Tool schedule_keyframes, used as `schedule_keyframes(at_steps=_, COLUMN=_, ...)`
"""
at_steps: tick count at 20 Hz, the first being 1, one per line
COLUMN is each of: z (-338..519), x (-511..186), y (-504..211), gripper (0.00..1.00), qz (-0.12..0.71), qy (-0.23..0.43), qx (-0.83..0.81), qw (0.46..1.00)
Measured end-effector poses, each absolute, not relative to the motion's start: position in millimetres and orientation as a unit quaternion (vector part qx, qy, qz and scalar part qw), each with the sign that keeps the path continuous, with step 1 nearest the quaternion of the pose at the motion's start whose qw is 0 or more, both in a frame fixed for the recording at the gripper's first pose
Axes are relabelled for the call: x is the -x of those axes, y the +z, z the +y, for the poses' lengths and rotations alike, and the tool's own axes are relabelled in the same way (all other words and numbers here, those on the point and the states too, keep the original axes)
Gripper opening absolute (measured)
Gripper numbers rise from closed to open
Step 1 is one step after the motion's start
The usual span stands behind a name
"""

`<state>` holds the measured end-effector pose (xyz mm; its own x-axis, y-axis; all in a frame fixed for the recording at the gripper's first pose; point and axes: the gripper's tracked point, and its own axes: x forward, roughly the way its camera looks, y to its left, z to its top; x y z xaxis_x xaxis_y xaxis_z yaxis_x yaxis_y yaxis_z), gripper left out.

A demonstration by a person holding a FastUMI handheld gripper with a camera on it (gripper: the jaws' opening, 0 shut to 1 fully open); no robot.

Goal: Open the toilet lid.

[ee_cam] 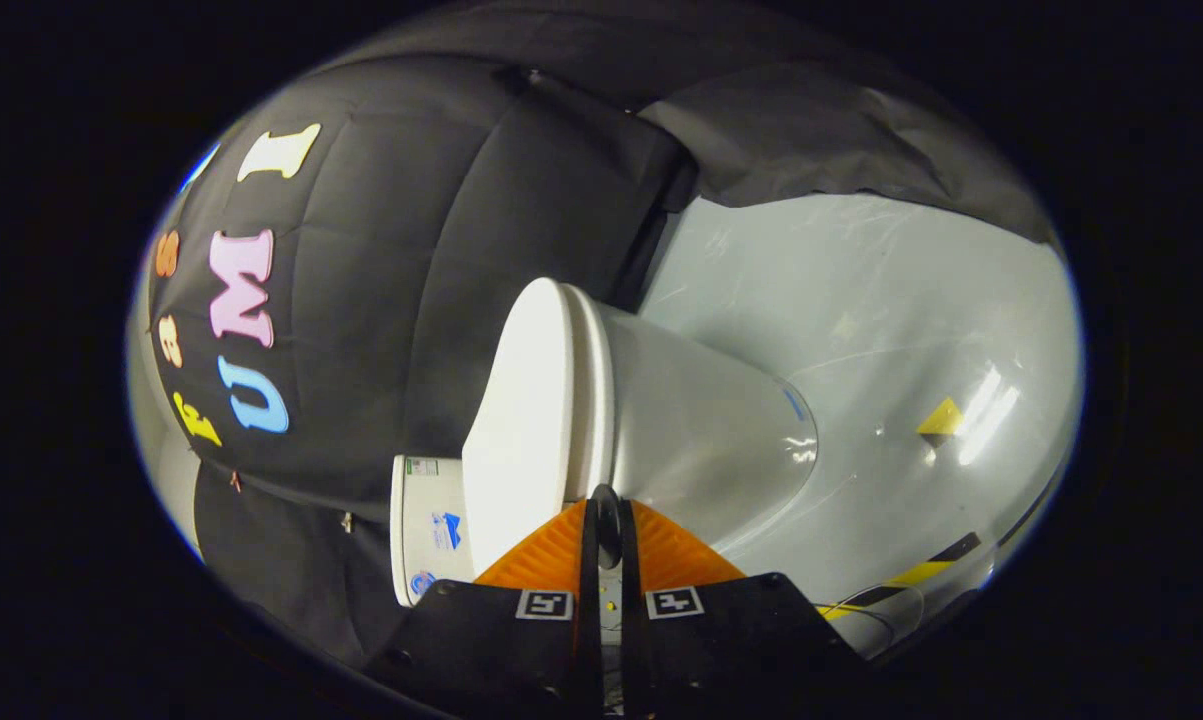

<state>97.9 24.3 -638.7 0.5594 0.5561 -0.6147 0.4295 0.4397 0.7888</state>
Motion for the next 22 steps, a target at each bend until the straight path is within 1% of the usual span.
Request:
schedule_keyframes(at_steps=2, z=23.9, x=-98.1, y=-632.0, gripper=0.10, qz=0.476, qy=0.047, qx=-0.497, qw=0.724)
schedule_keyframes(at_steps=6, z=26.2, x=-106.1, y=-600.8, gripper=0.09, qz=0.474, qy=0.043, qx=-0.472, qw=0.742)
schedule_keyframes(at_steps=10, z=33.0, x=-117.2, y=-548.0, gripper=0.08, qz=0.458, qy=0.051, qx=-0.455, qw=0.762)
schedule_keyframes(at_steps=16, z=58.6, x=-133.6, y=-470.2, gripper=0.08, qz=0.428, qy=0.076, qx=-0.373, qw=0.820)
schedule_keyframes(at_steps=22, z=90.8, x=-141.8, y=-406.5, gripper=0.08, qz=0.394, qy=0.065, qx=-0.317, qw=0.860)
